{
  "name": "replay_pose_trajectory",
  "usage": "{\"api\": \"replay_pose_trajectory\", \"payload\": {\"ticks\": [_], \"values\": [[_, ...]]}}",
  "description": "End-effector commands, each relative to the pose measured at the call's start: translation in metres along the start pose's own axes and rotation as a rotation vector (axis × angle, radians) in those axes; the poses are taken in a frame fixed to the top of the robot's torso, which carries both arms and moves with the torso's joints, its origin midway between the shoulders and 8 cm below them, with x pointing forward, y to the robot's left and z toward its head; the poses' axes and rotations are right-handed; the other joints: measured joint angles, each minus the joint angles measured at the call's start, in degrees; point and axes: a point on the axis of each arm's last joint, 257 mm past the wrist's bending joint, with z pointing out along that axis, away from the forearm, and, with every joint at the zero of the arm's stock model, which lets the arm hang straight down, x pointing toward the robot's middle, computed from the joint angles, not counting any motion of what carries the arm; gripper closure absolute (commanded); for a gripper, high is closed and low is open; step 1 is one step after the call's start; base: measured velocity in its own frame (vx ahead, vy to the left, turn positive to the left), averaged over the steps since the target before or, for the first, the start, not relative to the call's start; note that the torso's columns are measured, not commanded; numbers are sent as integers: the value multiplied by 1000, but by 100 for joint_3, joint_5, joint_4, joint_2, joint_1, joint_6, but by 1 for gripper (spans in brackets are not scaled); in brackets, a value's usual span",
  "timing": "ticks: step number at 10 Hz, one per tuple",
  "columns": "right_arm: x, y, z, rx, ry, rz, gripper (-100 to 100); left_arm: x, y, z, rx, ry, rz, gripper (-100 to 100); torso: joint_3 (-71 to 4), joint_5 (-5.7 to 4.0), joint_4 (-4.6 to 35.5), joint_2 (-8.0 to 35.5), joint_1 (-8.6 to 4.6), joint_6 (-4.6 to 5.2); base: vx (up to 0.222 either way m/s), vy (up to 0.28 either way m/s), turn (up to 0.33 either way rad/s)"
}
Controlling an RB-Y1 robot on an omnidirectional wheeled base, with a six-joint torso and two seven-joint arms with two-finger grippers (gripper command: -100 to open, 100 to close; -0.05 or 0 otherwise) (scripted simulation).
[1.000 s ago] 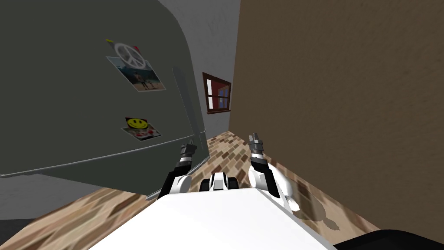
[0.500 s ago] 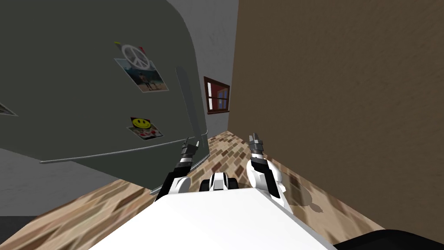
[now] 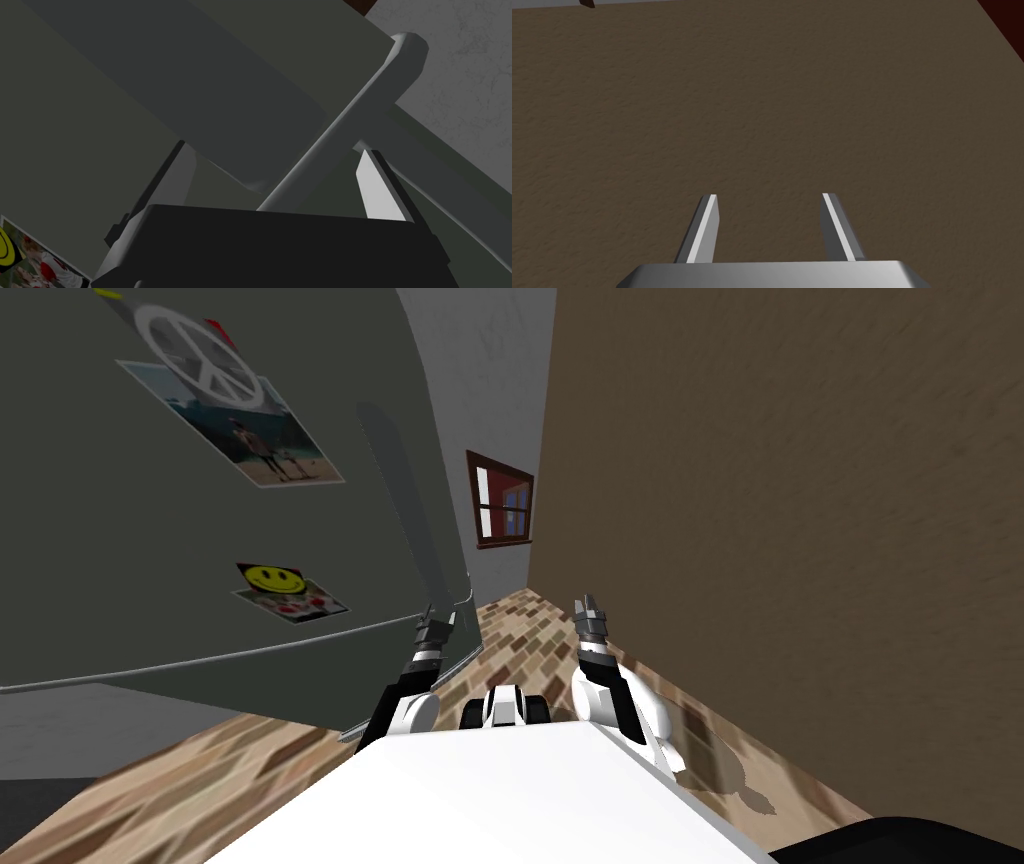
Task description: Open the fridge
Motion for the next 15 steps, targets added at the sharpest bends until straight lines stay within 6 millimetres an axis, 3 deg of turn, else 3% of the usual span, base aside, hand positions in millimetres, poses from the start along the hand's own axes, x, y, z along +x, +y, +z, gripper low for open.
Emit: {"api": "replay_pose_trajectory", "payload": {"ticks": [1,4,5,7,8,15], "values": [[0,0,0,0,0,0,0,3,-6,0,-1,0,-1,-100,-2,0,0,-4,3,-3,43,-13,10],[0,0,0,0,0,0,0,4,-11,-1,-1,1,-1,-100,-35,0,-15,-55,3,-4,72,-1,10],[0,0,0,0,0,0,0,2,-4,0,0,0,-1,100,-23,0,-10,-34,1,-3,-30,7,-18],[0,0,0,0,0,0,0,2,-4,0,-2,0,-1,100,2,0,3,4,1,-4,-63,11,-10],[0,0,0,0,0,0,0,1,-3,-1,-11,16,19,-100,-12,-1,-3,-21,-3,-4,0,0,0],[0,0,0,0,0,0,0,-16,-16,1,33,-22,45,-100,-19,2,-7,-26,9,-3,125,-40,58]]}}
